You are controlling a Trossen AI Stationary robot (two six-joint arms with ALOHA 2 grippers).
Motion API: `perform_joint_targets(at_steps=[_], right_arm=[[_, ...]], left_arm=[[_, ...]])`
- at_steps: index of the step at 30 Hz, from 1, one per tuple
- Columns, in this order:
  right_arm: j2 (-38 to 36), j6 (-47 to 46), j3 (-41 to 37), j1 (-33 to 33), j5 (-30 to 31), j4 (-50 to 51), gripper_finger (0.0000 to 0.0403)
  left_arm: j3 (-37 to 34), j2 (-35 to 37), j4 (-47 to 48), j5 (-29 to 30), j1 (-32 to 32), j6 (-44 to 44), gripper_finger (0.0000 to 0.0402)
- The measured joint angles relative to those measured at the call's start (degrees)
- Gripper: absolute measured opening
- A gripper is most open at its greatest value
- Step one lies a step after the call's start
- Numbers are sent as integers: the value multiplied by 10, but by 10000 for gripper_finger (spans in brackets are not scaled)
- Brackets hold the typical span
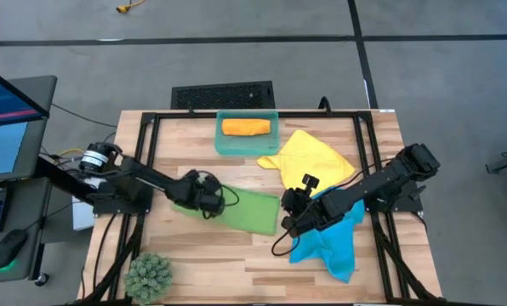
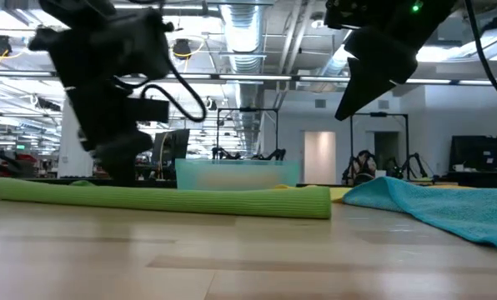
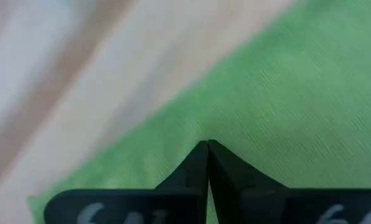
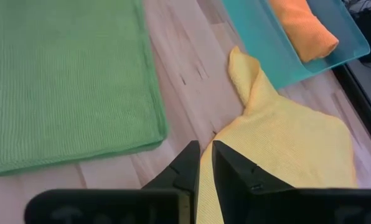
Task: Roll microfiber towels into tight, uniform cylinder then place into a basket
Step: Fold the green towel
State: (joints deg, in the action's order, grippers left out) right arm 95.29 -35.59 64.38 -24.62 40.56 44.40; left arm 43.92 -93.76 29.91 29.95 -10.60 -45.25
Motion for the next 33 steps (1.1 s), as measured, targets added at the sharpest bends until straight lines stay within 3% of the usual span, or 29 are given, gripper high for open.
perform_joint_targets(at_steps=[7,12,20,27,33], right_arm=[[0,0,0,0,0,0,65],[0,0,0,0,0,9,65],[0,-19,0,0,0,39,65],[0,-19,0,-2,-2,32,65],[0,-19,0,0,-2,33,65]], left_arm=[[4,0,-51,69,48,106,2],[29,0,-101,47,11,134,2],[36,-12,-312,51,-83,172,2],[38,-95,-360,26,-94,162,2],[80,-160,-368,-22,-94,158,2]])
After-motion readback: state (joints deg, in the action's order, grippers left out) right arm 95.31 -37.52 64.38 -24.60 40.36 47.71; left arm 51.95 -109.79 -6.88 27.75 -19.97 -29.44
